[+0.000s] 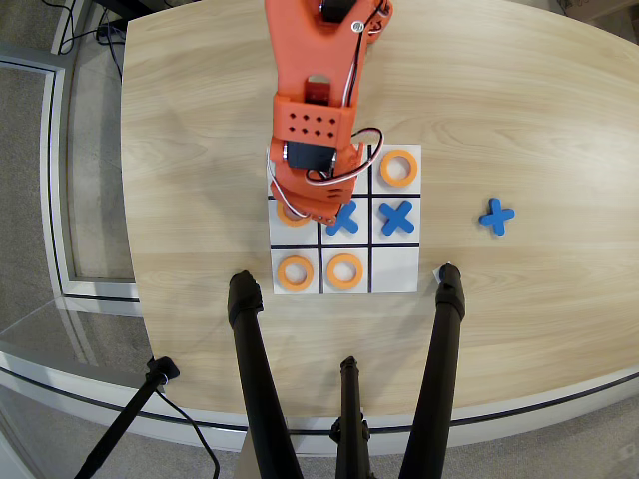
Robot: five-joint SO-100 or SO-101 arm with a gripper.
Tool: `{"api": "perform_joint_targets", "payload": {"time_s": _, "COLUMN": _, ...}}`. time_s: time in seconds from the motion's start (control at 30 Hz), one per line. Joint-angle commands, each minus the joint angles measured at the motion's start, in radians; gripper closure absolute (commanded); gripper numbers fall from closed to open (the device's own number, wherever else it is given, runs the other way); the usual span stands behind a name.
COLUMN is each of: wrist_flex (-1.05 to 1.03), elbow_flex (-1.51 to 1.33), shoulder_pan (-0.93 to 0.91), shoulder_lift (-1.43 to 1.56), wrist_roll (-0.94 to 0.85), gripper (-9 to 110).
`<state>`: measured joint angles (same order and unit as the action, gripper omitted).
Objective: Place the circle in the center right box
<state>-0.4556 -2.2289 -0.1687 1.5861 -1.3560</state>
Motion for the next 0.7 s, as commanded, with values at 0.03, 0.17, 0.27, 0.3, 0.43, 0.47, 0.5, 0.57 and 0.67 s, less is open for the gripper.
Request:
{"api": "perform_joint_targets", "payload": {"time_s": 0.03, "wrist_flex": 0.025, "elbow_flex": 0.069, "shoulder_pan": 0.005, "shoulder_lift": -0.054, "wrist_roll": 0.011, "gripper": 102}}
{"api": "perform_joint_targets", "payload": {"time_s": 0.17, "wrist_flex": 0.025, "elbow_flex": 0.107, "shoulder_pan": 0.005, "shoulder_lift": -0.087, "wrist_roll": 0.018, "gripper": 102}}
{"api": "perform_joint_targets", "payload": {"time_s": 0.27, "wrist_flex": 0.020, "elbow_flex": 0.118, "shoulder_pan": 0.003, "shoulder_lift": -0.097, "wrist_roll": 0.018, "gripper": 102}}
{"api": "perform_joint_targets", "payload": {"time_s": 0.3, "wrist_flex": 0.020, "elbow_flex": 0.118, "shoulder_pan": 0.002, "shoulder_lift": -0.097, "wrist_roll": 0.018, "gripper": 102}}
{"api": "perform_joint_targets", "payload": {"time_s": 0.43, "wrist_flex": 0.015, "elbow_flex": 0.106, "shoulder_pan": -0.002, "shoulder_lift": -0.087, "wrist_roll": 0.012, "gripper": 101}}
{"api": "perform_joint_targets", "payload": {"time_s": 0.47, "wrist_flex": 0.011, "elbow_flex": 0.106, "shoulder_pan": -0.002, "shoulder_lift": -0.084, "wrist_roll": 0.012, "gripper": 101}}
{"api": "perform_joint_targets", "payload": {"time_s": 0.5, "wrist_flex": 0.008, "elbow_flex": 0.106, "shoulder_pan": -0.002, "shoulder_lift": -0.081, "wrist_roll": 0.011, "gripper": 98}}
{"api": "perform_joint_targets", "payload": {"time_s": 0.57, "wrist_flex": 0.002, "elbow_flex": 0.106, "shoulder_pan": -0.002, "shoulder_lift": -0.075, "wrist_roll": 0.011, "gripper": 91}}
{"api": "perform_joint_targets", "payload": {"time_s": 0.67, "wrist_flex": -0.015, "elbow_flex": 0.117, "shoulder_pan": -0.005, "shoulder_lift": -0.063, "wrist_roll": 0.011, "gripper": 88}}
